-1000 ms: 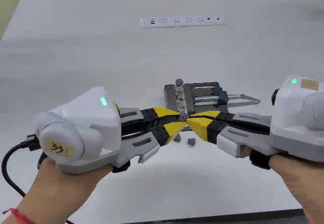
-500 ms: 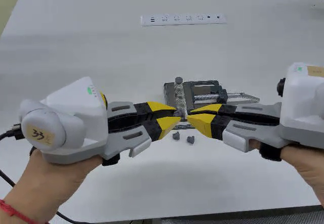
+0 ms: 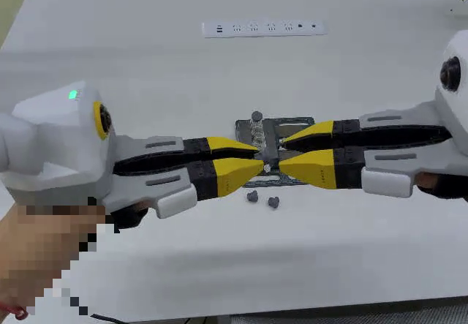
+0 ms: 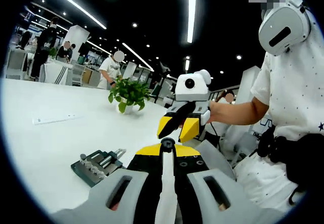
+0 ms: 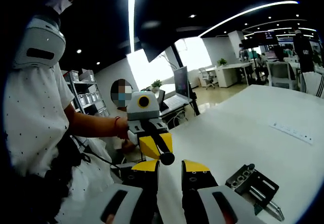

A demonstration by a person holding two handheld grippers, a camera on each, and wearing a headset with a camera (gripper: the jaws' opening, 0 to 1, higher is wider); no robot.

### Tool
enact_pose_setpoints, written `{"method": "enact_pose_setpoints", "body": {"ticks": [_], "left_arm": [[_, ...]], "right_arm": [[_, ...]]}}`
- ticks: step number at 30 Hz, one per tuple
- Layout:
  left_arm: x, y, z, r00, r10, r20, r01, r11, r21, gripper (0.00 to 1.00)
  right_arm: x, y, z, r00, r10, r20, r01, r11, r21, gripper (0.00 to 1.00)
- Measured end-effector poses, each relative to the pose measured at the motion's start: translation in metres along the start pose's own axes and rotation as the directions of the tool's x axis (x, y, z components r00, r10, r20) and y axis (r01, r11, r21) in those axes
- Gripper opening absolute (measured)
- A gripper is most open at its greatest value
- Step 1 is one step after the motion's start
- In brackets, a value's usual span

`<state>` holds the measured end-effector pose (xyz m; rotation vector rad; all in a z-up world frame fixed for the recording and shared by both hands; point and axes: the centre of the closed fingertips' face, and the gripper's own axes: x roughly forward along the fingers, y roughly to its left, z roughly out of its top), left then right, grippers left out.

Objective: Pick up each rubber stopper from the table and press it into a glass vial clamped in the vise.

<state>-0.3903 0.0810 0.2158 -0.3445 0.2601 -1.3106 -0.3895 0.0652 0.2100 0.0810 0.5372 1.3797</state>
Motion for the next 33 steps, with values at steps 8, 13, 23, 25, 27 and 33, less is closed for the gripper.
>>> {"method": "enact_pose_setpoints", "body": {"ticks": [8,13,23,25,27,33], "left_arm": [[0.003,-0.013,0.010,0.9979,-0.060,0.026,0.061,0.998,-0.023,0.03],[0.006,-0.016,0.011,0.9971,-0.072,0.025,0.072,0.997,-0.027,0.03],[0.007,-0.020,0.011,0.9955,-0.089,0.034,0.090,0.995,-0.044,0.03],[0.007,-0.021,0.010,0.9954,-0.090,0.034,0.091,0.995,-0.047,0.03],[0.006,-0.022,0.010,0.9946,-0.097,0.039,0.099,0.994,-0.051,0.03],[0.004,-0.026,0.014,0.9899,-0.126,0.066,0.131,0.988,-0.078,0.03]], "right_arm": [[0.000,0.013,0.008,0.9971,0.075,-0.009,-0.075,0.997,-0.015,0.12],[0.002,0.018,0.009,0.9947,0.100,-0.021,-0.101,0.995,-0.027,0.10],[0.000,0.022,0.010,0.9917,0.126,-0.023,-0.127,0.991,-0.033,0.07],[0.000,0.023,0.009,0.9913,0.128,-0.028,-0.129,0.991,-0.033,0.07],[0.000,0.025,0.009,0.9907,0.133,-0.027,-0.134,0.990,-0.033,0.07],[-0.001,0.030,0.014,0.9869,0.160,-0.016,-0.161,0.986,-0.033,0.07]]}}
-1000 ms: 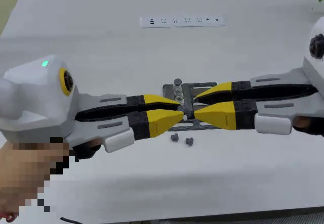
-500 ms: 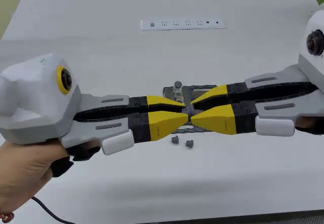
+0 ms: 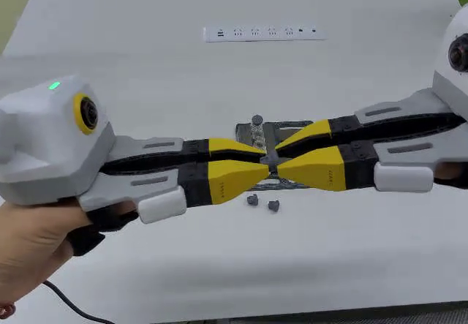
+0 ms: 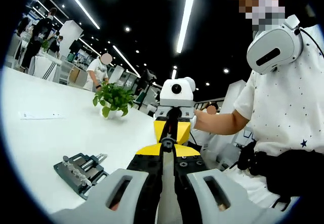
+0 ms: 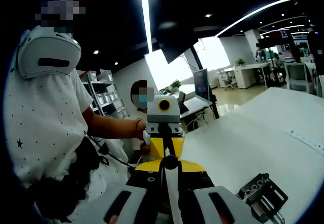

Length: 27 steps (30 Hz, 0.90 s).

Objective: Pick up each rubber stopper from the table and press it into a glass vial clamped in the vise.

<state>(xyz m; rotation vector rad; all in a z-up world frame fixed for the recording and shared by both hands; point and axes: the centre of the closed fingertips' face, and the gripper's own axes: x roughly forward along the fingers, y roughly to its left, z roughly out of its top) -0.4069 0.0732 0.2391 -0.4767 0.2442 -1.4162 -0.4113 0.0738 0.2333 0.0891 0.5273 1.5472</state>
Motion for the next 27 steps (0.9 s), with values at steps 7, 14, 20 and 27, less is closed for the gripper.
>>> {"method": "enact_pose_setpoints", "body": {"ticks": [7,14,20,27], "left_arm": [[-0.002,-0.005,0.002,0.9990,-0.042,0.016,0.042,0.999,-0.025,0.03],[-0.004,-0.005,-0.001,0.9988,-0.046,0.017,0.046,0.998,-0.036,0.03],[-0.005,-0.001,-0.007,0.9997,-0.023,0.008,0.023,0.999,-0.029,0.04],[-0.006,0.006,-0.014,0.9998,0.018,-0.001,-0.018,1.000,-0.008,0.04]], "right_arm": [[0.000,0.005,0.003,0.9996,0.029,-0.007,-0.029,0.999,-0.013,0.06],[0.003,0.006,0.001,0.9991,0.024,-0.035,-0.026,0.999,-0.038,0.05],[0.006,0.003,-0.005,0.9979,0.010,-0.064,-0.012,0.999,-0.038,0.05],[0.008,-0.002,-0.012,0.9952,-0.009,-0.097,0.004,0.999,-0.044,0.05]]}}
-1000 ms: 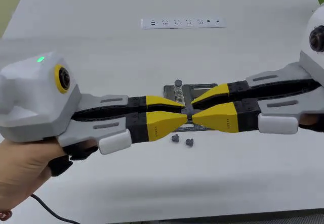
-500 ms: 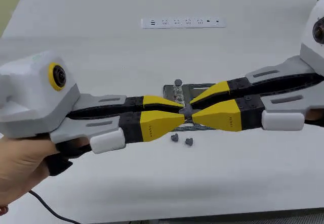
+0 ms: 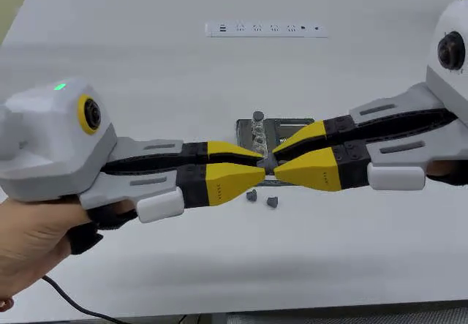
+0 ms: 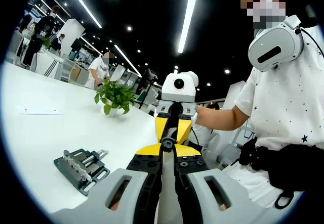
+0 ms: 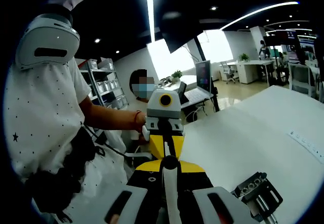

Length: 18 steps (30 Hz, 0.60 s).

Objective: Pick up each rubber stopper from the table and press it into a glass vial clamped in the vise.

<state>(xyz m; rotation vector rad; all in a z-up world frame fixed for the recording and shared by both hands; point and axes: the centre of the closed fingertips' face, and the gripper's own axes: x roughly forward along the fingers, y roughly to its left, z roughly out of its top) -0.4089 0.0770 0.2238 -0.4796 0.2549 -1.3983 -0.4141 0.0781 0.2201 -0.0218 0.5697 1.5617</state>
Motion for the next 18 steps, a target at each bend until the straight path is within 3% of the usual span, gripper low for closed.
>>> {"method": "enact_pose_setpoints", "body": {"ticks": [8,11,16,18], "left_arm": [[-0.002,0.004,-0.004,0.9995,0.032,-0.002,-0.032,0.999,0.020,0.11],[-0.005,0.009,-0.007,0.9975,0.069,-0.014,-0.068,0.997,0.038,0.15],[-0.010,0.018,-0.018,0.9883,0.141,-0.059,-0.135,0.986,0.102,0.25],[-0.012,0.022,-0.025,0.9807,0.173,-0.092,-0.160,0.978,0.132,0.28]], "right_arm": [[-0.001,-0.009,-0.005,0.9992,-0.020,-0.035,0.020,1.000,0.011,0.05],[-0.005,-0.017,-0.008,0.9975,-0.040,-0.058,0.041,0.999,0.010,0.05],[-0.010,-0.040,-0.009,0.9909,-0.088,-0.101,0.090,0.996,0.008,0.05],[-0.010,-0.050,-0.010,0.9855,-0.110,-0.129,0.111,0.994,-0.003,0.05]]}}
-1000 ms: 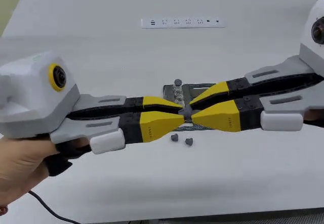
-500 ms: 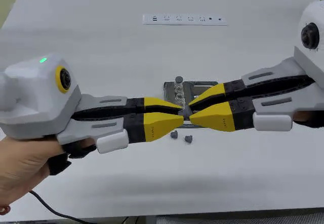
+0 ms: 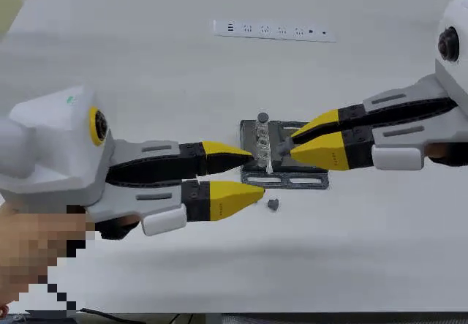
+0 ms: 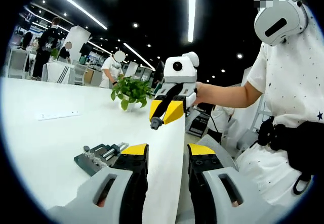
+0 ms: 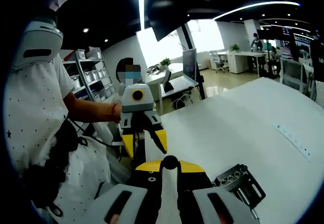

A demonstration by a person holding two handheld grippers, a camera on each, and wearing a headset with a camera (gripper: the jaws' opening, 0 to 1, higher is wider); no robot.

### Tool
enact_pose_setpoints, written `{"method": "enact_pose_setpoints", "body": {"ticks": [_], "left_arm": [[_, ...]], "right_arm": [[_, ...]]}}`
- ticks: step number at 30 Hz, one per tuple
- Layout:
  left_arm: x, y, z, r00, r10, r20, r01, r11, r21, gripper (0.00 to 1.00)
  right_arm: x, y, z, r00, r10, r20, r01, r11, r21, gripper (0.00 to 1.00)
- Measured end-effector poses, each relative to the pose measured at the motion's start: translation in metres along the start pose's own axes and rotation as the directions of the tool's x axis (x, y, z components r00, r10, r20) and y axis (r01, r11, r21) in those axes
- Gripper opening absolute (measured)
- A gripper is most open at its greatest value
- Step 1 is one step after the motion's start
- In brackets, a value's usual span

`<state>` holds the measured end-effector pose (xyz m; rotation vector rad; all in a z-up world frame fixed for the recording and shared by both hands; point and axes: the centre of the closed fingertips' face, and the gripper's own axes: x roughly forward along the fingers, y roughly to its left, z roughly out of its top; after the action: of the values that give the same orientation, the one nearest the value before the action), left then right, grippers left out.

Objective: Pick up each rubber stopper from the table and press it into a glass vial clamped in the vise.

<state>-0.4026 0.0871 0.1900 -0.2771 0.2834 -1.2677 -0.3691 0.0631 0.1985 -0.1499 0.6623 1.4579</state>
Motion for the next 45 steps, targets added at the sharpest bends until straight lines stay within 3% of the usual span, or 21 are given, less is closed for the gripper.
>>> {"method": "enact_pose_setpoints", "body": {"ticks": [7,9,13,18,21,23,26,28,31,39,45], "left_arm": [[-0.002,0.008,-0.016,0.9968,0.065,-0.046,-0.062,0.996,0.064,0.43],[-0.003,0.012,-0.022,0.9939,0.089,-0.065,-0.083,0.993,0.087,0.47],[-0.007,0.019,-0.028,0.9896,0.128,-0.066,-0.120,0.985,0.120,0.59],[-0.012,0.029,-0.037,0.9812,0.176,-0.078,-0.164,0.976,0.145,0.73],[-0.015,0.035,-0.045,0.9737,0.207,-0.095,-0.189,0.967,0.171,0.77],[-0.016,0.036,-0.048,0.9715,0.216,-0.097,-0.199,0.966,0.164,0.82],[-0.018,0.039,-0.051,0.9681,0.233,-0.092,-0.216,0.962,0.164,0.87],[-0.019,0.040,-0.054,0.9673,0.236,-0.094,-0.219,0.962,0.161,0.89],[-0.022,0.042,-0.057,0.9641,0.247,-0.097,-0.230,0.959,0.163,0.92],[-0.026,0.045,-0.060,0.9620,0.258,-0.088,-0.243,0.958,0.152,0.92],[-0.025,0.046,-0.061,0.9632,0.257,-0.080,-0.244,0.959,0.145,0.93]], "right_arm": [[0.008,-0.041,-0.006,0.9917,-0.070,-0.108,0.067,0.997,-0.030,0.05],[0.013,-0.052,-0.009,0.9856,-0.089,-0.144,0.085,0.996,-0.037,0.05],[0.021,-0.070,-0.017,0.9689,-0.119,-0.217,0.107,0.992,-0.064,0.05],[0.033,-0.090,-0.027,0.9368,-0.154,-0.314,0.120,0.985,-0.126,0.05],[0.040,-0.105,-0.031,0.9124,-0.180,-0.367,0.126,0.978,-0.167,0.05],[0.044,-0.112,-0.035,0.8989,-0.192,-0.394,0.128,0.975,-0.183,0.05],[0.052,-0.124,-0.043,0.8699,-0.209,-0.447,0.116,0.967,-0.227,0.05],[0.056,-0.127,-0.046,0.8610,-0.208,-0.464,0.107,0.966,-0.235,0.05],[0.063,-0.135,-0.056,0.8375,-0.212,-0.504,0.094,0.964,-0.248,0.05],[0.074,-0.156,-0.078,0.7956,-0.220,-0.565,0.084,0.963,-0.256,0.05],[0.077,-0.163,-0.084,0.7791,-0.229,-0.584,0.089,0.962,-0.259,0.05]]}}
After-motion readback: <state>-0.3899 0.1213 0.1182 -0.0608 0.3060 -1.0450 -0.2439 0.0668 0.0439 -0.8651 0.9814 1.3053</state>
